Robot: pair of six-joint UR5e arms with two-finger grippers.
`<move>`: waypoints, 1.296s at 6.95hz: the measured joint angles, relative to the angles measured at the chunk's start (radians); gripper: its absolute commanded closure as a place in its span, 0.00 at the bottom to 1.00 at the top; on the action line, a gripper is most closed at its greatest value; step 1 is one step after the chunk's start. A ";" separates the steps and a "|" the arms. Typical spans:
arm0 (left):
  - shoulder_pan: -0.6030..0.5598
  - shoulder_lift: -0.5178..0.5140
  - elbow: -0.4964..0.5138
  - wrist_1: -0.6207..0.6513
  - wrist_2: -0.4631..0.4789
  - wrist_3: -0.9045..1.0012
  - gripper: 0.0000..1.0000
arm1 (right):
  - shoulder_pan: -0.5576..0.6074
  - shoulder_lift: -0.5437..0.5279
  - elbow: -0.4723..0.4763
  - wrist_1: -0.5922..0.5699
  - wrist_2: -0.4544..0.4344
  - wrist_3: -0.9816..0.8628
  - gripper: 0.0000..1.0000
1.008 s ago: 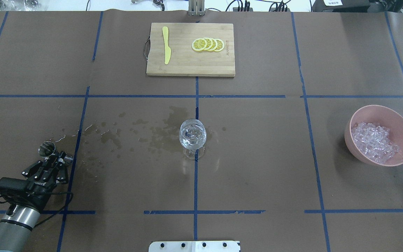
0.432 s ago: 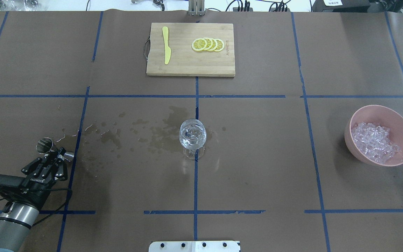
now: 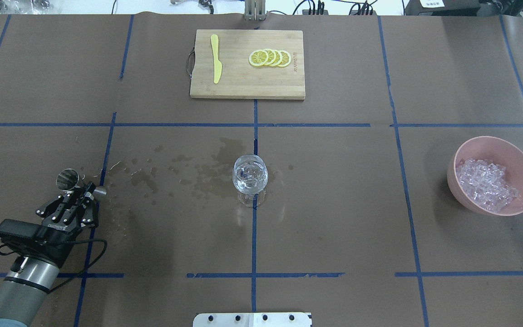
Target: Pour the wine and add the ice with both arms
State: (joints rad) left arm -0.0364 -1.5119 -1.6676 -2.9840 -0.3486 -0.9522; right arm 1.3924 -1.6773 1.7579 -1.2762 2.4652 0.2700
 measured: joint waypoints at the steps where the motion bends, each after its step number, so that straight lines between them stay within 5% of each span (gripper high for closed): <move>1: -0.009 -0.041 -0.010 -0.014 0.000 0.061 1.00 | -0.002 0.000 0.000 0.000 0.000 0.000 0.00; 9: -0.018 -0.296 -0.030 0.002 0.002 0.448 1.00 | -0.016 0.007 0.004 0.001 0.000 0.002 0.00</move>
State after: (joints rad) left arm -0.0542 -1.8077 -1.6975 -2.9825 -0.3464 -0.5042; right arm 1.3761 -1.6706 1.7619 -1.2747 2.4651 0.2715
